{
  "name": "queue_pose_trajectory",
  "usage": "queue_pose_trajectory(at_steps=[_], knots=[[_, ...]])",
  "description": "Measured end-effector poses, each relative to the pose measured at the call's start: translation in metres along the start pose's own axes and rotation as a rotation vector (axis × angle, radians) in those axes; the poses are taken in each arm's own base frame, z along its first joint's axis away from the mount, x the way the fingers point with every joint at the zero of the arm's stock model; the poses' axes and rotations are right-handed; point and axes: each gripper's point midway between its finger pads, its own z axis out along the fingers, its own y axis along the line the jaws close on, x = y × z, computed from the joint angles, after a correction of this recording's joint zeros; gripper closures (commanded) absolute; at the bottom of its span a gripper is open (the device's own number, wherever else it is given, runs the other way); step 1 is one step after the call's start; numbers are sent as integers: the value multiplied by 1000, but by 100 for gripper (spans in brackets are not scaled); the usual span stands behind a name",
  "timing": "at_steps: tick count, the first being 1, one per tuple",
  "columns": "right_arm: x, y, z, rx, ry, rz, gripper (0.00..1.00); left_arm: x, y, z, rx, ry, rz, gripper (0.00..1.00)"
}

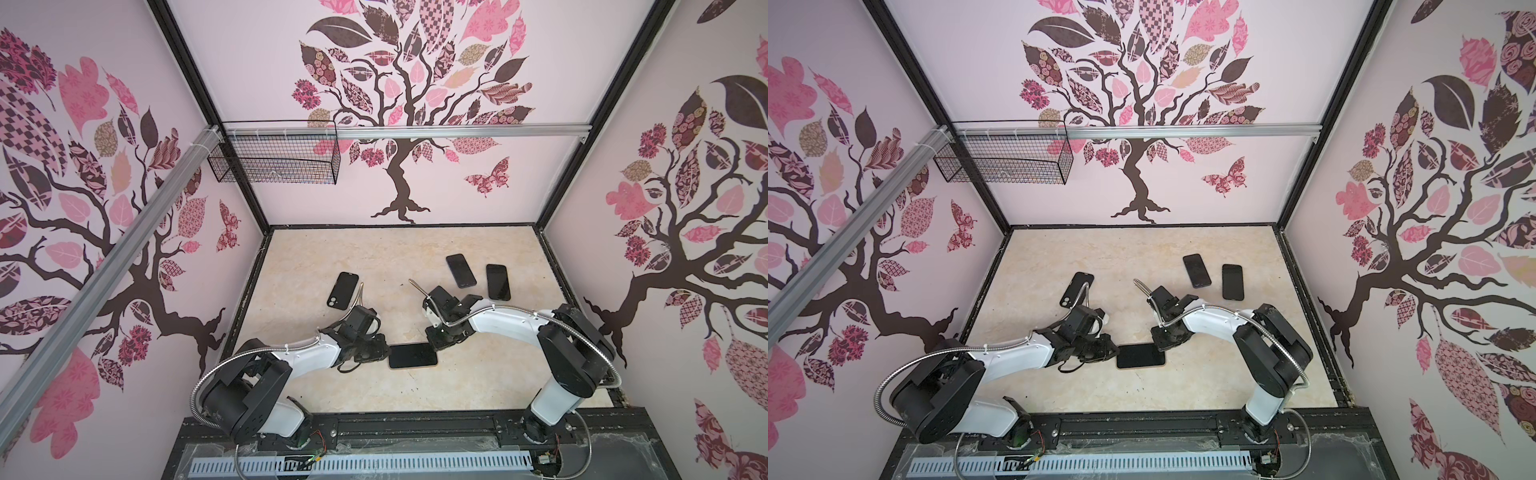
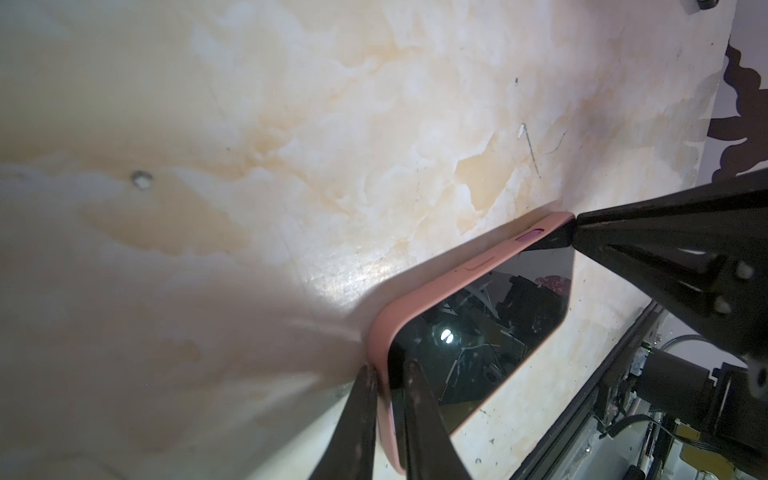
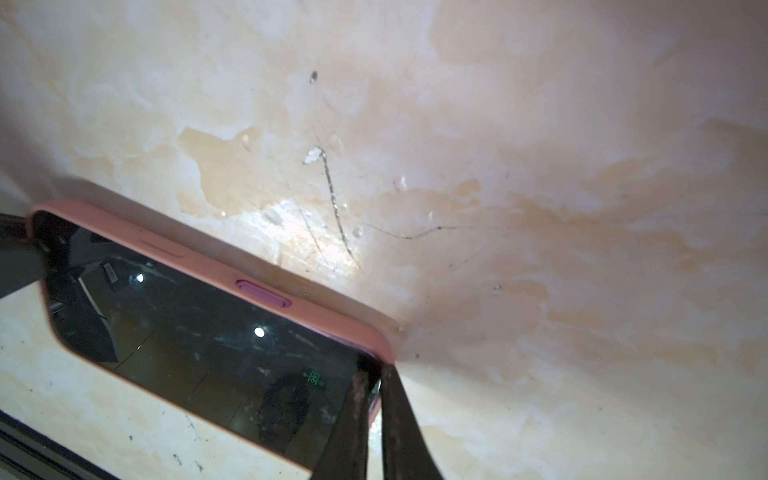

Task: Put the phone into the phone case

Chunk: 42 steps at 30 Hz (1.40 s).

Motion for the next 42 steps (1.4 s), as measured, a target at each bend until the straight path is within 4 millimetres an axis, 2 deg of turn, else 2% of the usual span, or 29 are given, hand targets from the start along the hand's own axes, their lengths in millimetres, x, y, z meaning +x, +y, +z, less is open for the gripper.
queue_pose_trajectory(at_steps=[31,42], knots=[[1,3,1,136,10,-108,84,2,0,0,6,-5,5,84],[1,5,1,161,14,-128,76,4,0,-2,12,-11,9,84]])
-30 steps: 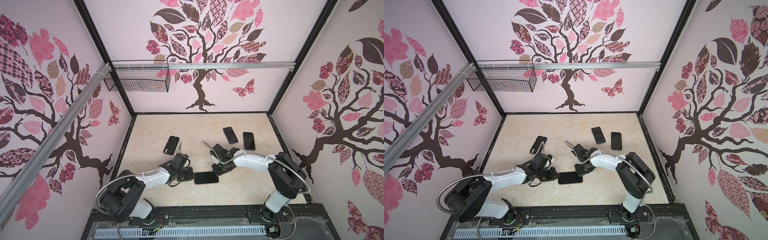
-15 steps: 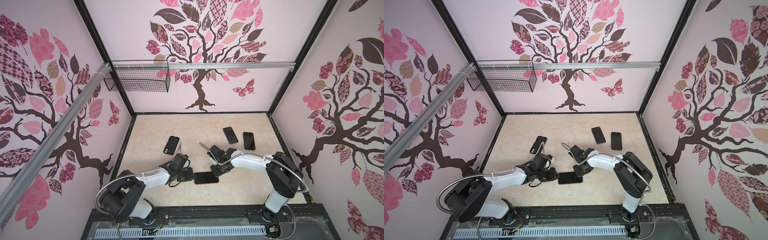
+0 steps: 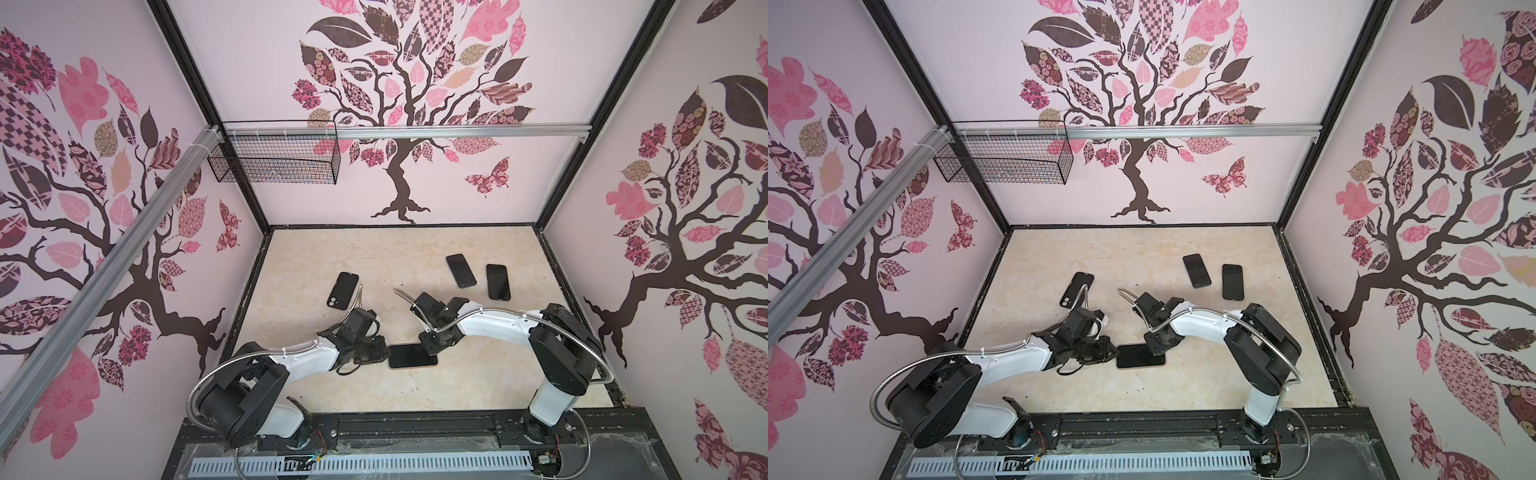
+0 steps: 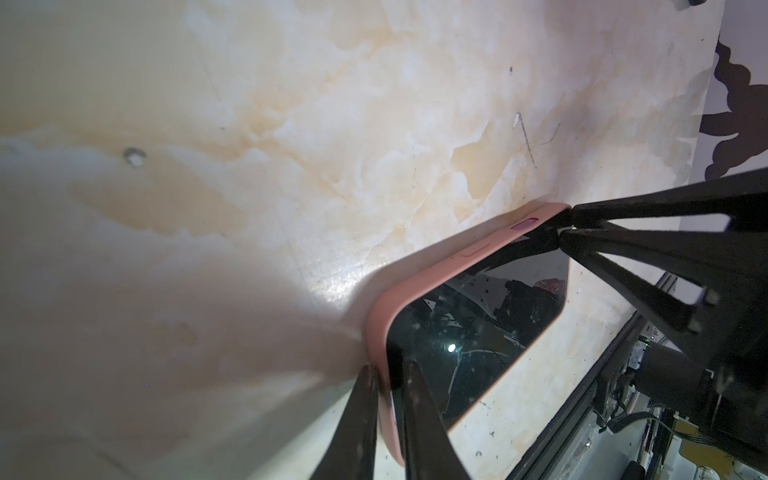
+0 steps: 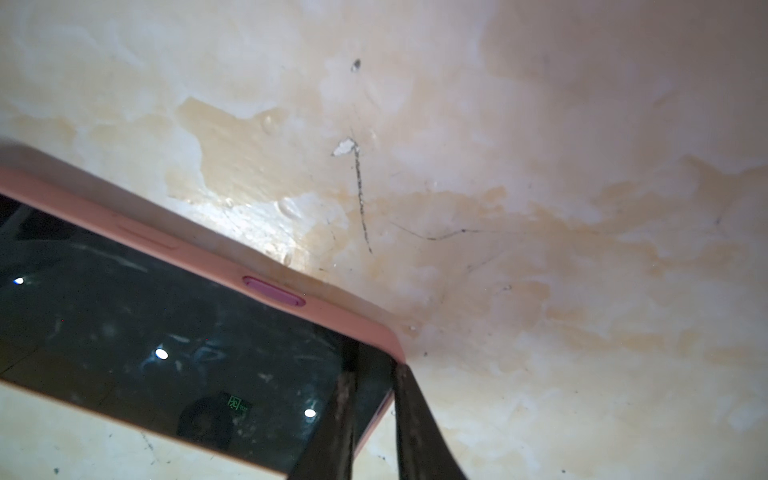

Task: Put the phone into the phone case

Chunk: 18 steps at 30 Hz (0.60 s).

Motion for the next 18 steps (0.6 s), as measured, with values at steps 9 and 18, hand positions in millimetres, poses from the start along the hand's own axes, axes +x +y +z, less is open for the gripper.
queue_pose_trajectory(at_steps=[9,18], knots=[[-6,1,-6,18,-20,-8,71,4,3,-3,-8,-3,-3,84],[0,-5,-10,47,12,-11,68,2,1,-10,-7,-23,-6,84]])
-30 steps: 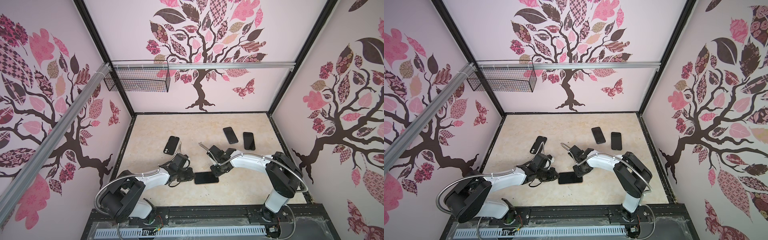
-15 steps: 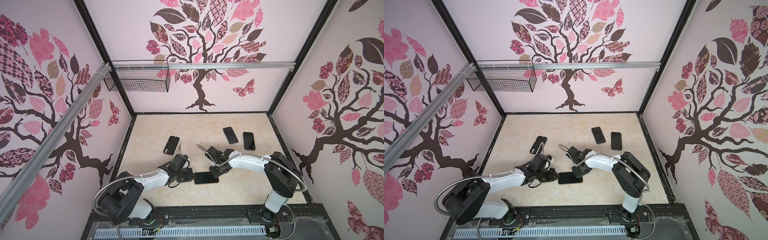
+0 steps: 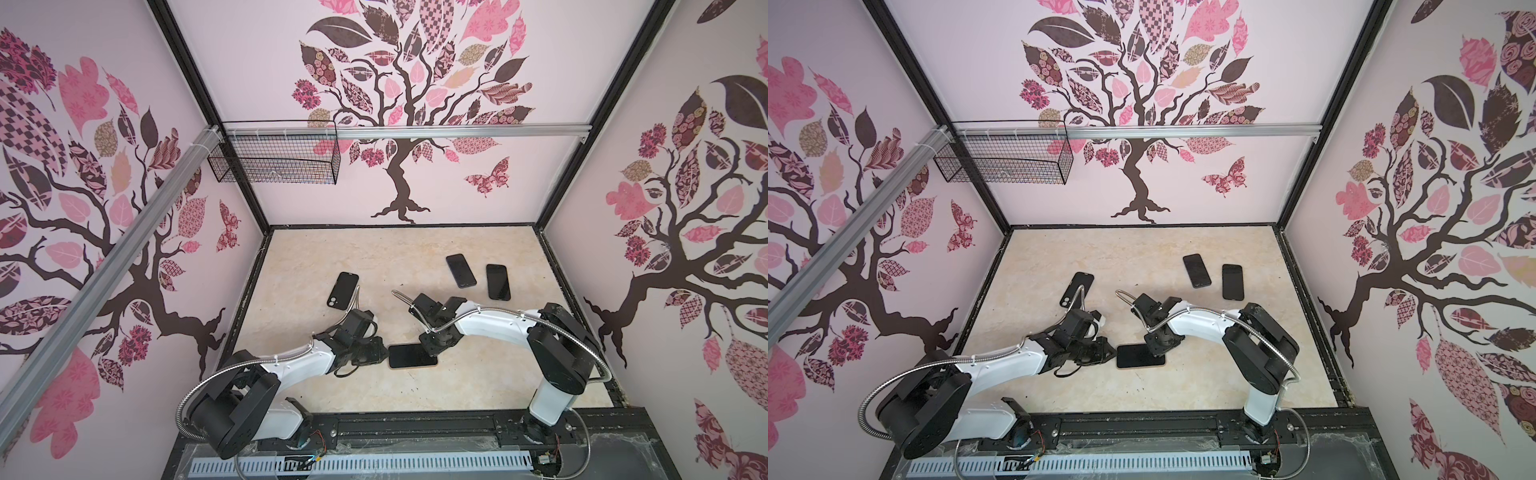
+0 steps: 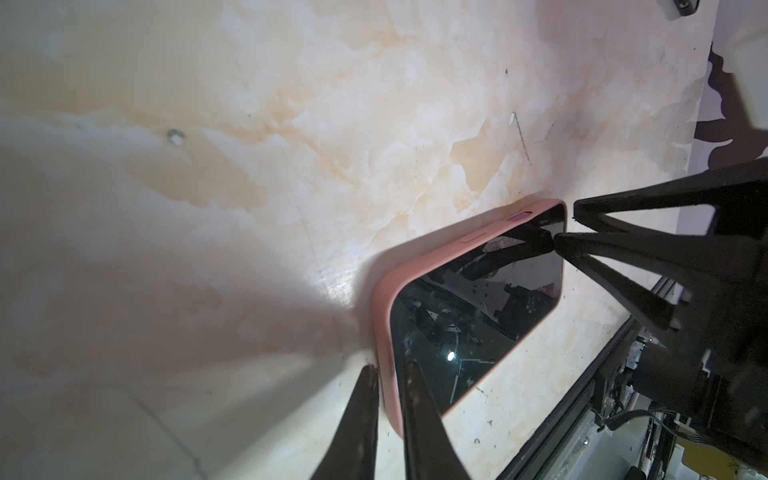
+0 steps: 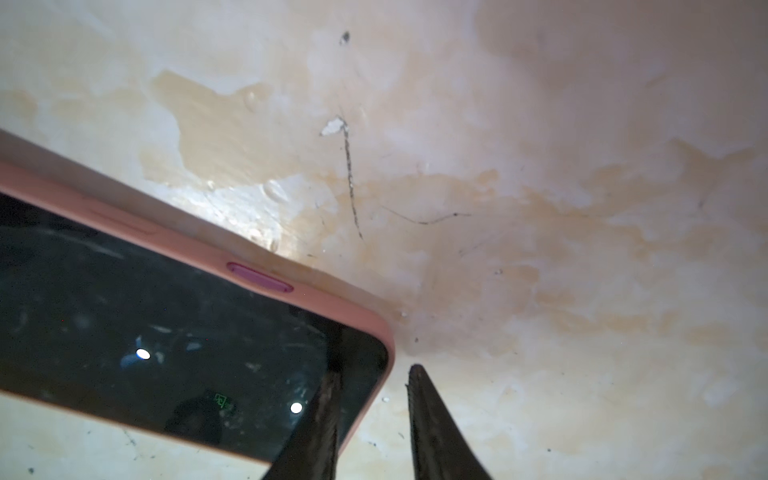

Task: Put the phone into the phone case
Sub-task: 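Open the right gripper and lift it off the cased phone while left gripper withdraws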

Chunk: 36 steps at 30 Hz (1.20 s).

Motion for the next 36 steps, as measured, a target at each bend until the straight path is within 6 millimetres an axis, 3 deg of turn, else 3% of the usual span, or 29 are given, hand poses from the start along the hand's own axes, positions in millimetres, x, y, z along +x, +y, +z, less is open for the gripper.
queue_pose_trajectory(at_steps=[22,26,31,36], knots=[[5,2,2,-8,42,-42,65,2,4,-16,-34,-24,-2,82],[4,3,2,-18,38,-57,56,3,8,-26,-60,-43,-8,75],[1,7,0,-41,12,-125,31,4,19,-45,-125,-86,-36,59],[2,17,-6,-96,20,-262,23,0,24,-68,-152,-161,-72,47]])
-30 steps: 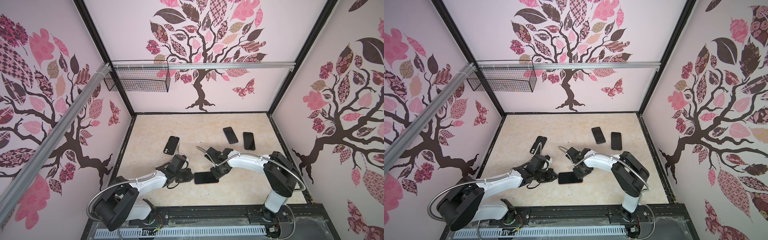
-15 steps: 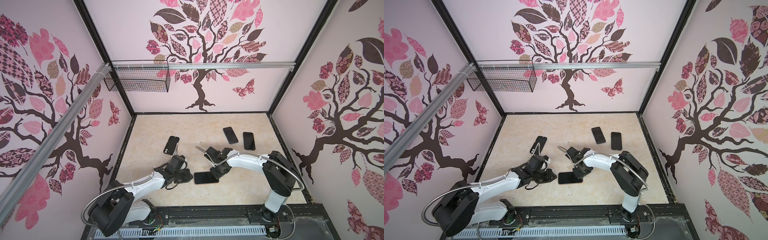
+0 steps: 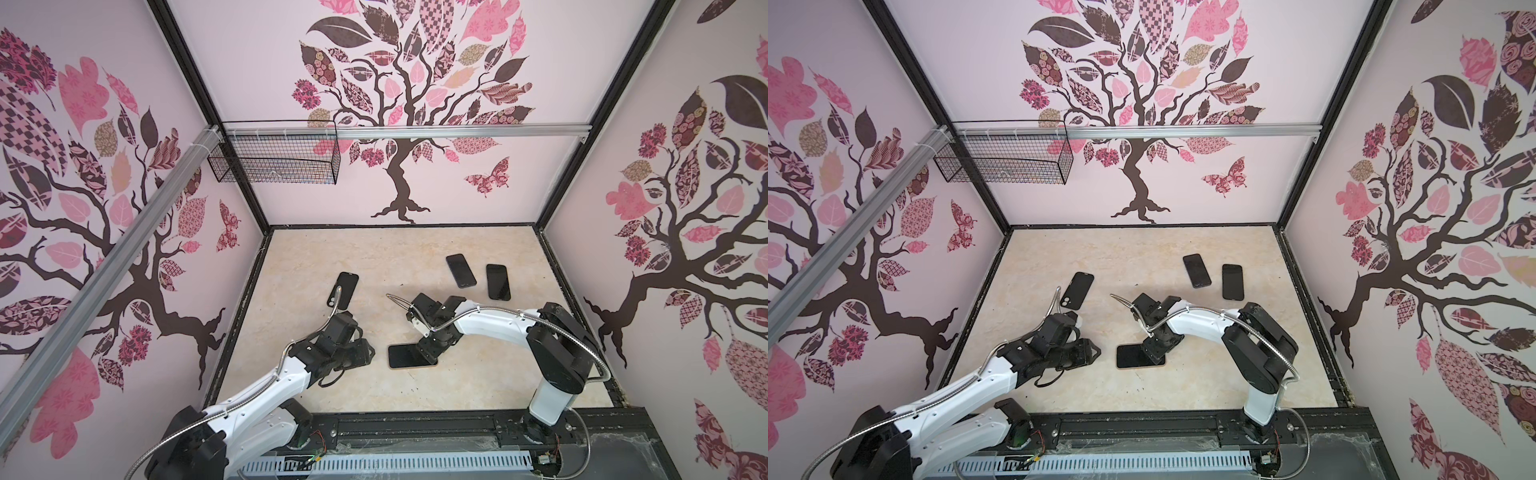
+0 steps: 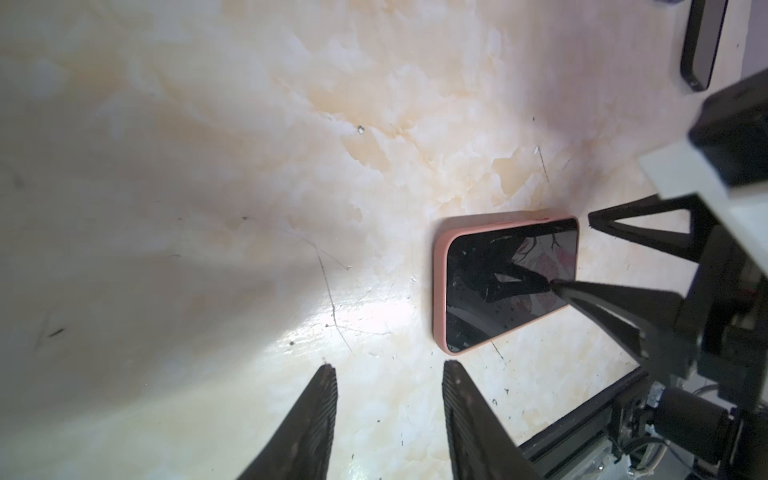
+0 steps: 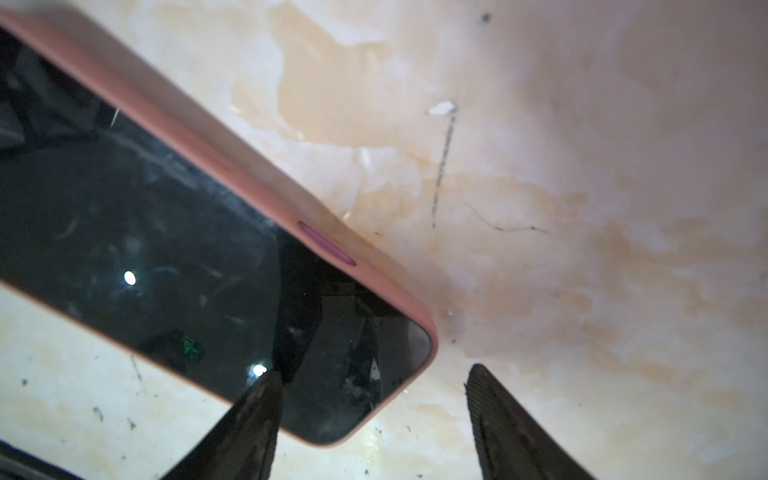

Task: Put the phone into the phone case
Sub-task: 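Open the right gripper and lift it off the cased phone while left gripper withdraws, then grip the pink-cased phone's end with the right gripper while left arm draws back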

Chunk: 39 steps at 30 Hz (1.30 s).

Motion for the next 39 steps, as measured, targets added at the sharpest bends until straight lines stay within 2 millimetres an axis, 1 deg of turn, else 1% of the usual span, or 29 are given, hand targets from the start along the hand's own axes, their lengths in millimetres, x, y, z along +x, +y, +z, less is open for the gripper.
queue_pose_trajectory(at_steps=[5,7,10,14,17,20,28,34,39], knots=[[-23,7,-17,-29,-58,-150,21,-8,10,-22,-23,-82,-45,31],[-27,10,-20,-44,-72,-199,21,-9,13,-28,-30,-105,-56,27],[-26,18,-21,-85,-71,-271,18,-8,21,-35,-57,-128,-75,26],[-22,28,-22,-143,-72,-386,17,-6,33,-41,-105,-141,-100,25],[-20,30,-21,-158,-76,-456,16,-5,38,-46,-123,-157,-116,20],[-20,32,-19,-165,-78,-501,16,-7,38,-53,-109,-185,-130,14],[-21,28,4,-143,-29,-558,15,-8,38,-70,-68,-249,-161,10],[-31,23,8,-102,-57,-577,15,-6,41,-74,-72,-257,-178,9],[-33,22,10,-91,-62,-584,14,-5,43,-74,-77,-257,-180,9]])
